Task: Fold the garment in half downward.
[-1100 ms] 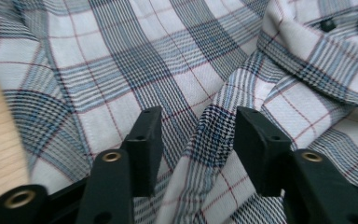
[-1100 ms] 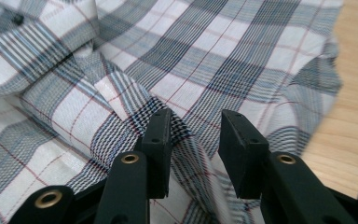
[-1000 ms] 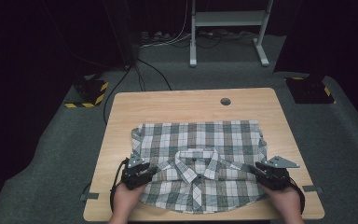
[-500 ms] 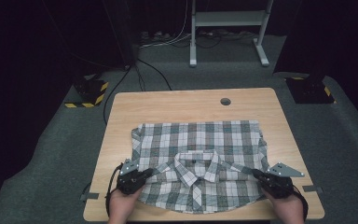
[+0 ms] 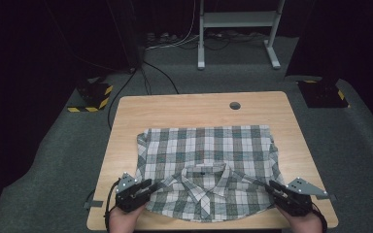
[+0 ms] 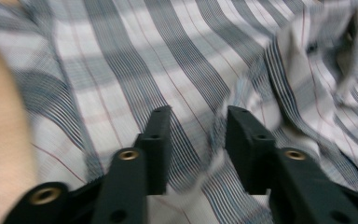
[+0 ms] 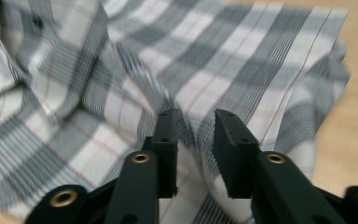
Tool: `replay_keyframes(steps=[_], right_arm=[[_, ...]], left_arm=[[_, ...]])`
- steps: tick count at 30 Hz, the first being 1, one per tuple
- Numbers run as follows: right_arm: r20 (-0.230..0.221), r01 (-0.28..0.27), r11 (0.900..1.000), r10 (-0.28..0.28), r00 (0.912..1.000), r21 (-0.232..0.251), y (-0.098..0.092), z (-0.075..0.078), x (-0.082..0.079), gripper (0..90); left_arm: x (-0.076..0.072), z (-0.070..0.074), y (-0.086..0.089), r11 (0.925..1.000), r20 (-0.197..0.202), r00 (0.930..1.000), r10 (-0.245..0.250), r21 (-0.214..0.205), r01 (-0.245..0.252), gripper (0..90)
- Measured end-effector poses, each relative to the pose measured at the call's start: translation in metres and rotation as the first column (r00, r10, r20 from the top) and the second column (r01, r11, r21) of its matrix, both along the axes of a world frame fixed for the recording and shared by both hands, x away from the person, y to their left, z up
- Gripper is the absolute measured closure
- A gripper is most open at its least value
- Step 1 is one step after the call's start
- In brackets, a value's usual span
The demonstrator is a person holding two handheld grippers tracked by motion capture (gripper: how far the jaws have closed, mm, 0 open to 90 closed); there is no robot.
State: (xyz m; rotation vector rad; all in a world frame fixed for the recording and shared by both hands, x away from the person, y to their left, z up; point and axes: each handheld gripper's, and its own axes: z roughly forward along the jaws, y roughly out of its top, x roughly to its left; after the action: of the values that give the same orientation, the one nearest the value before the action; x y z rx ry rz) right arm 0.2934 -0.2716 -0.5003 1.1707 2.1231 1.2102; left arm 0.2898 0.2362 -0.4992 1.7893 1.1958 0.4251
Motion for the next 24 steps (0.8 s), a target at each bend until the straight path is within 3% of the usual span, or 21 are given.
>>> replay_keyframes(steps=[2,5,7,11,13,15,24], right_arm=[[0.025,0.012,0.9999,-0.012,0.9996,0.003,0.003,0.008,0.004,64.9],[0.024,0.038,0.9993,-0.038,0.9990,-0.002,0.009,0.011,0.013,58.4],[0.005,0.063,0.9980,-0.063,0.9980,-0.008,0.015,0.010,0.026,55.1],[-0.070,0.118,0.9902,-0.123,0.9899,-0.074,0.025,-0.002,0.050,48.1],[-0.103,0.138,0.9851,-0.148,0.9836,-0.103,0.028,-0.009,0.057,45.3],[-0.134,0.128,0.9868,-0.141,0.9810,-0.098,0.029,-0.016,0.058,43.0],[-0.149,0.100,0.9919,-0.111,0.9826,-0.078,0.028,-0.024,0.036,37.3]], left_arm=[[0.004,0.003,-0.002,0.9998,0.002,0.9999,0.014,0.013,-0.015,52.4],[0.024,0.005,-0.011,0.9981,-0.025,0.9986,0.047,0.041,-0.046,47.4],[0.037,0.002,-0.019,0.9946,-0.057,0.9965,0.062,0.086,-0.057,45.3],[0.052,-0.013,-0.030,0.9864,-0.135,0.9888,0.063,0.159,-0.041,44.3],[0.051,-0.018,-0.033,0.9864,-0.147,0.9876,0.054,0.161,-0.030,44.5],[0.047,-0.021,-0.034,0.9867,-0.148,0.9882,0.037,0.162,-0.013,45.0],[0.020,-0.027,-0.031,0.9899,-0.142,0.9897,0.018,0.142,0.002,42.7]])
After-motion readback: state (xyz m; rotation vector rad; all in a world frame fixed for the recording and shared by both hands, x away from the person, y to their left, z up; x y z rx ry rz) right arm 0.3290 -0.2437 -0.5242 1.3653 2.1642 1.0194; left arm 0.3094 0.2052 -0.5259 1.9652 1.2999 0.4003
